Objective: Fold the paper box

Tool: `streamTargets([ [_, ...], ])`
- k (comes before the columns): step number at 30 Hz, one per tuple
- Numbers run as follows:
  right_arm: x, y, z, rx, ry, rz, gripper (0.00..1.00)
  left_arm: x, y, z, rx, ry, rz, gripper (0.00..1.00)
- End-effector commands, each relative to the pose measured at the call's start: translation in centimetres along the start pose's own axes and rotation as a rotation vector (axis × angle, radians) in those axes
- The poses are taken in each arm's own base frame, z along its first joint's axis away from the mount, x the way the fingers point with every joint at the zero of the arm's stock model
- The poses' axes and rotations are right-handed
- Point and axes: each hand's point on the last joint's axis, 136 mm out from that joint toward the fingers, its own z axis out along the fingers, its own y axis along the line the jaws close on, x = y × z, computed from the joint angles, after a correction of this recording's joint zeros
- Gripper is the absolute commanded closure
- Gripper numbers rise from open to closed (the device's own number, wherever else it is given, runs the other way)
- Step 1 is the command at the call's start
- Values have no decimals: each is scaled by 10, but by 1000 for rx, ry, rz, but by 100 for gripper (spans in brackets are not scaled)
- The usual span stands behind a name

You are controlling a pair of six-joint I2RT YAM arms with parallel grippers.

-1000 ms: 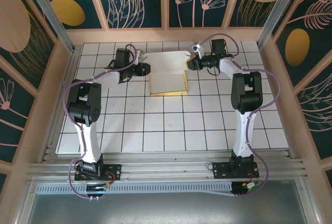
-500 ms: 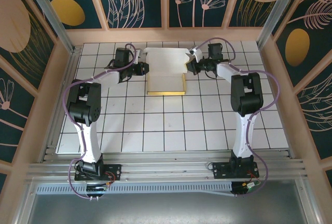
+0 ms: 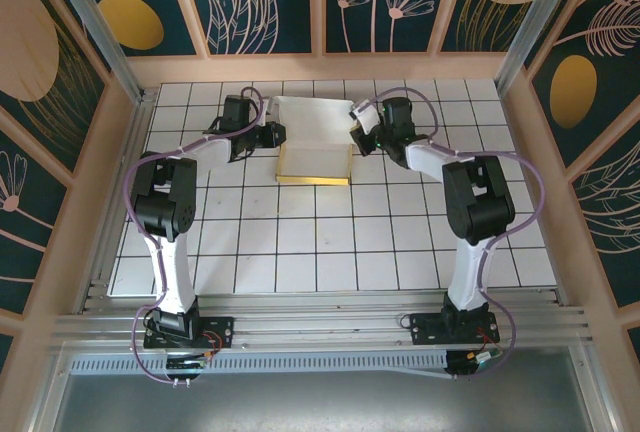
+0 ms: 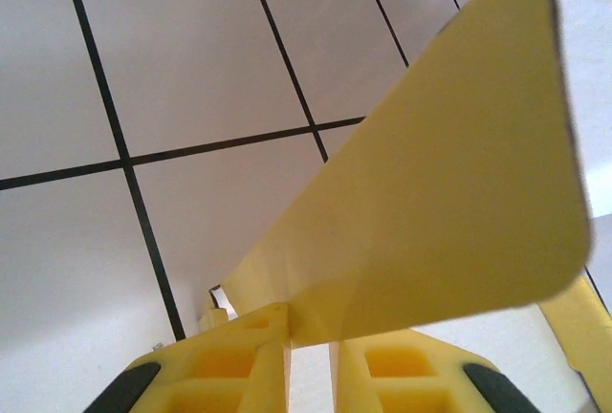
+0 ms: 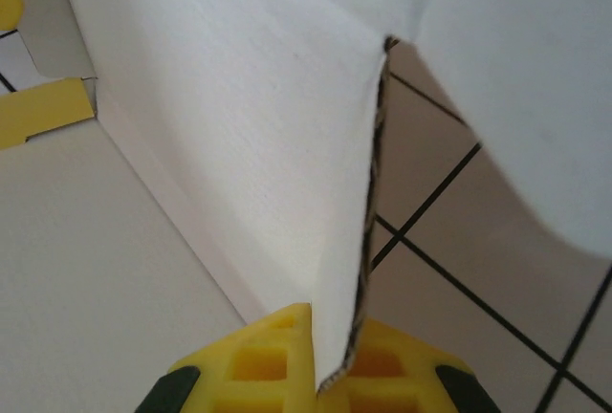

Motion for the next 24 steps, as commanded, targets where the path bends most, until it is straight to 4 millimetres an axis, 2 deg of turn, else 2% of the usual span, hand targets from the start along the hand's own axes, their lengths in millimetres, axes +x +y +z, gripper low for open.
streamTargets([
  [1, -23, -1, -12, 146, -74, -128, 100, 15, -10, 5, 29, 16, -17, 83],
  [5, -21, 4, -18, 206, -118, -82, 100, 21, -4, 1, 1, -1, -37, 82],
  [7, -19, 2, -20, 233, -124, -1, 100, 24, -5, -1, 9, -10, -48, 82],
  [11, -18, 5, -22, 263, -148, 162, 100, 32, -16, -4, 75, -23, -73, 82],
  [18, -12, 27, -11, 218, -139, 327, 100, 47, -34, -6, 130, -24, -86, 83],
  [24, 10, 27, -1, 261, -90, 573, 100, 50, -36, -11, 135, -38, -94, 83],
])
